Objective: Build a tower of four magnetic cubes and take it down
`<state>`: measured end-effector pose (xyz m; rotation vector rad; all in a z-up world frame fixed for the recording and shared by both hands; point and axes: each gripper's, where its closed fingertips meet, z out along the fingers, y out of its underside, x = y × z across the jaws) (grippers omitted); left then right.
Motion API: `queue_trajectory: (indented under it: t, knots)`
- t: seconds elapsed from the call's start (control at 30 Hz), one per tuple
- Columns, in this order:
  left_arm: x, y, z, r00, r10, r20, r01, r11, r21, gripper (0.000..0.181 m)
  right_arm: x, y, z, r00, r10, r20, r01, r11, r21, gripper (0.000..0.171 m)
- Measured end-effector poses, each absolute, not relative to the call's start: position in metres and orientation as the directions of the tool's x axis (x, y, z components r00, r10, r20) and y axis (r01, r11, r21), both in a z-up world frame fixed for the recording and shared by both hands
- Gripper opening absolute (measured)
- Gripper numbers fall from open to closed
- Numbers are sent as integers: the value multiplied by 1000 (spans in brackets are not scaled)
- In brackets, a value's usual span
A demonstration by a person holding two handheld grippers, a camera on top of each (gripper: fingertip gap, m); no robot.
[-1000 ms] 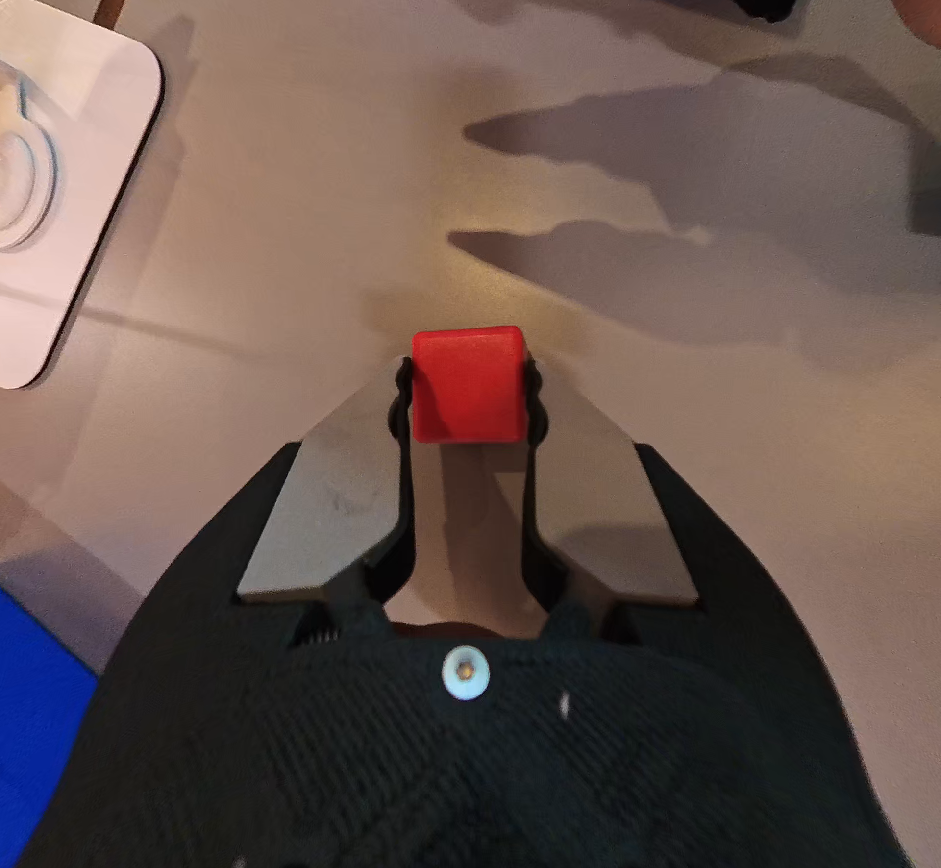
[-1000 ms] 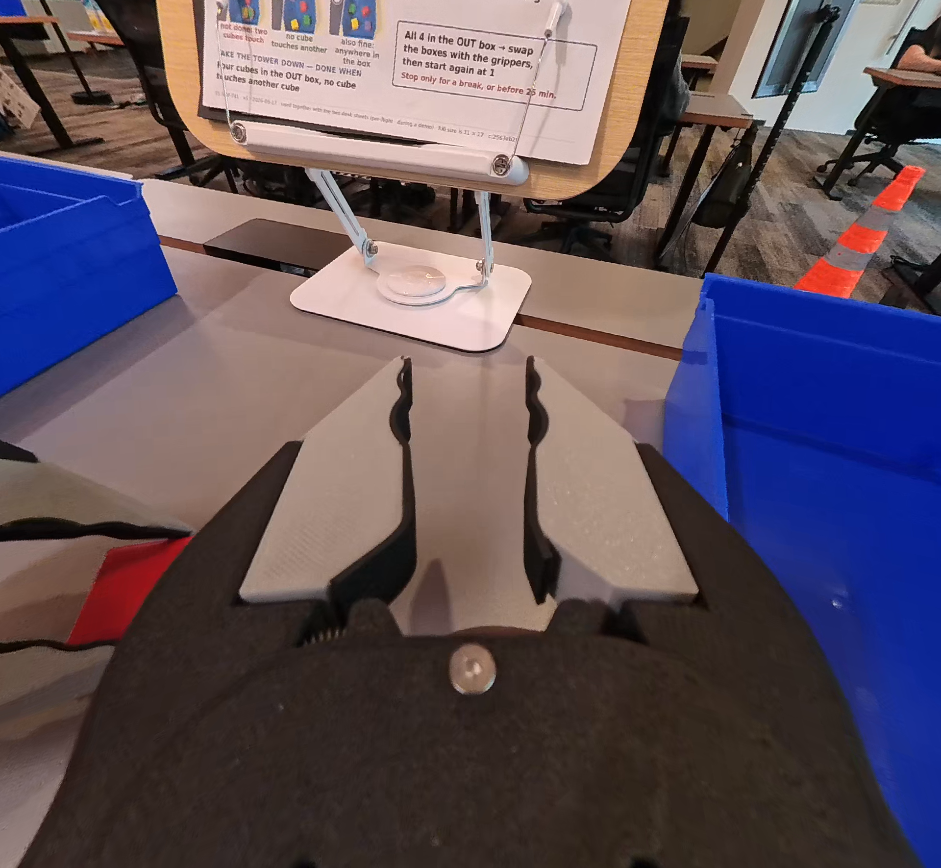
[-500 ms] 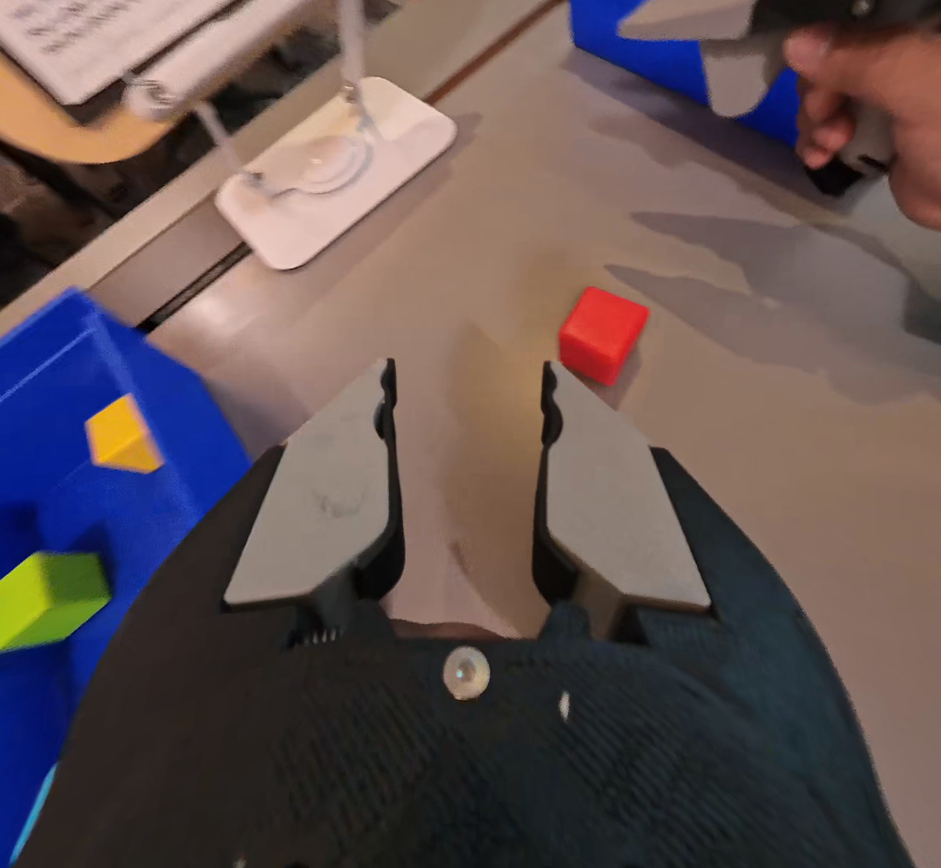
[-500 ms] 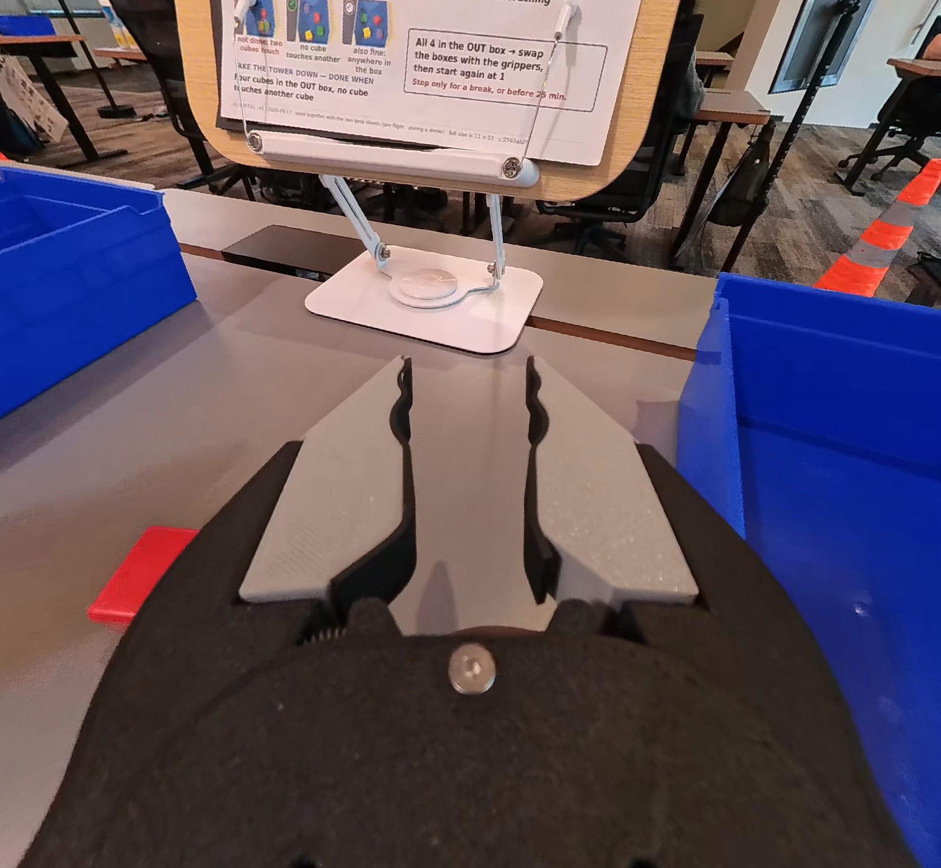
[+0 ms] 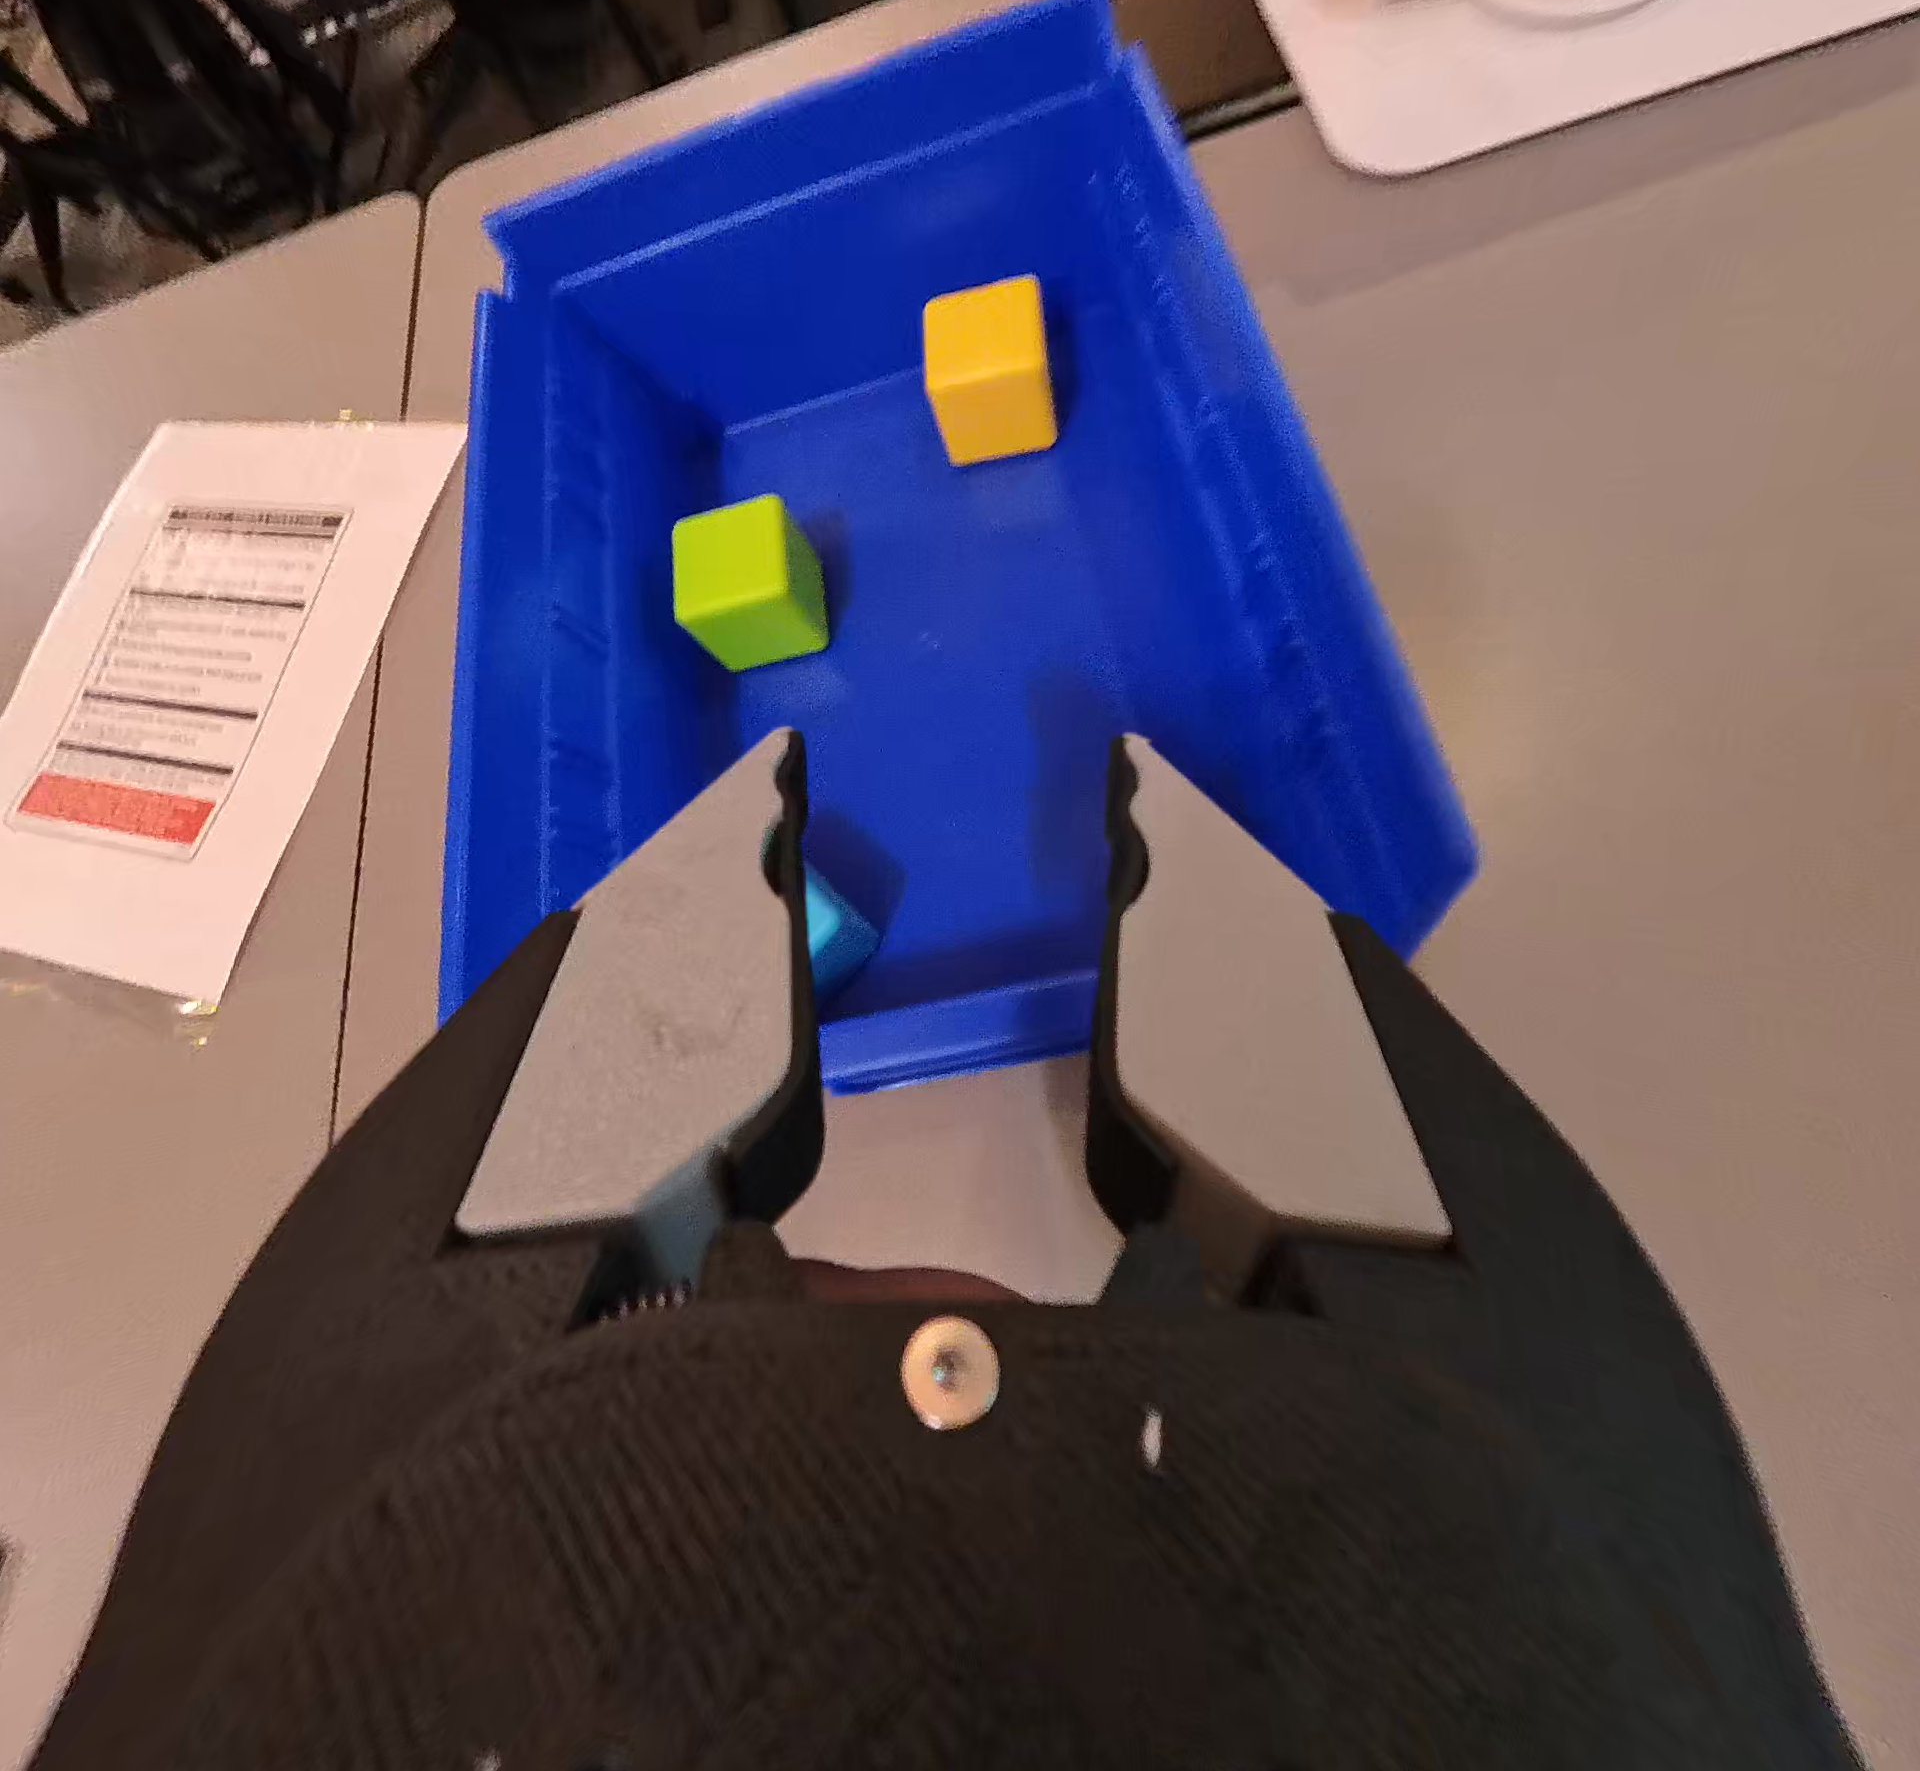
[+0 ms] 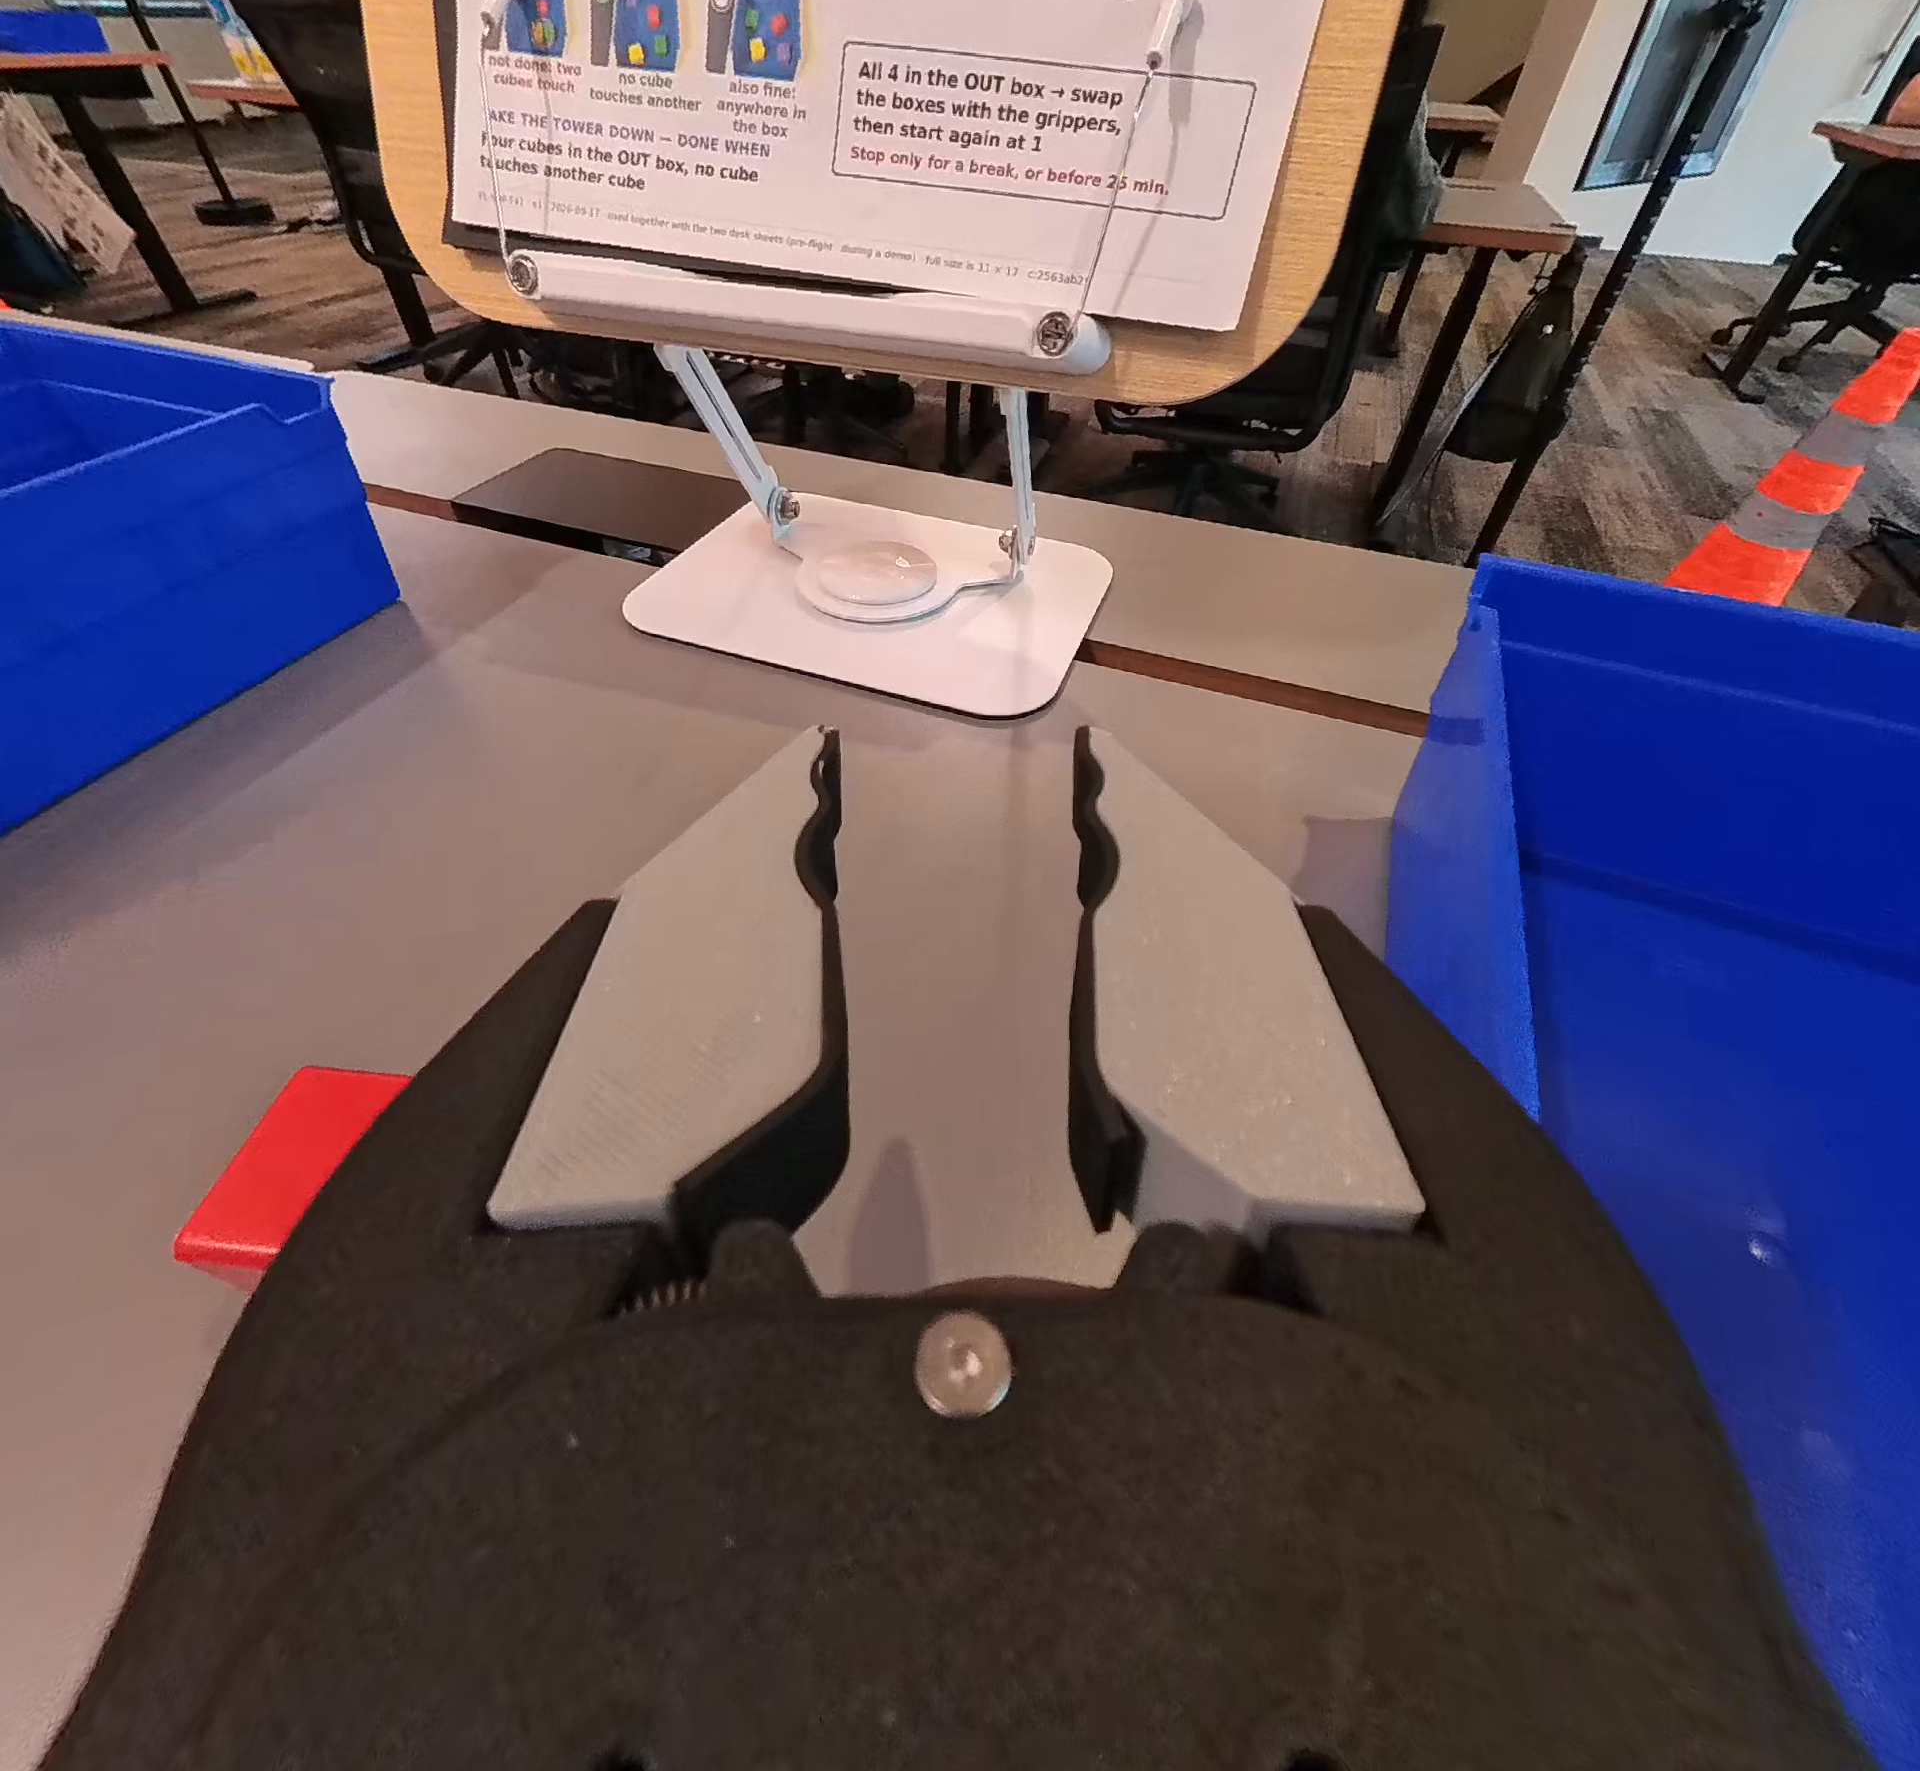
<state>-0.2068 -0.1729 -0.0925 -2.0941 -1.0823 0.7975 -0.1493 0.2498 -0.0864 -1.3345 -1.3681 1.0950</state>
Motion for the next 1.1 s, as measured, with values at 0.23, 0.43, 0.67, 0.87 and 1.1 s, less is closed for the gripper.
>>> queue_trajectory:
  t: [0.23,0.43,0.67,0.87,1.1]
  knots:
    - [-205,-195,-124,463,844,-271,480,-496,-723,57,-150,251,-88,-2,1000,27,201,27,-979,42]
    - [-208,-213,-116,468,836,-288,462,-509,-727,55,-152,249,-92,-6,999,43,214,43,-976,42]
    - [-225,-234,-142,516,790,-330,560,-603,-569,55,-152,248,-92,-9,999,48,215,49,-975,42]
    - [-233,-254,-174,443,860,-255,739,-511,-439,55,-152,247,-92,-12,999,53,215,54,-975,42]
    - [-235,-242,-182,444,858,-260,754,-514,-408,61,-152,246,-91,-15,999,45,211,48,-976,42]
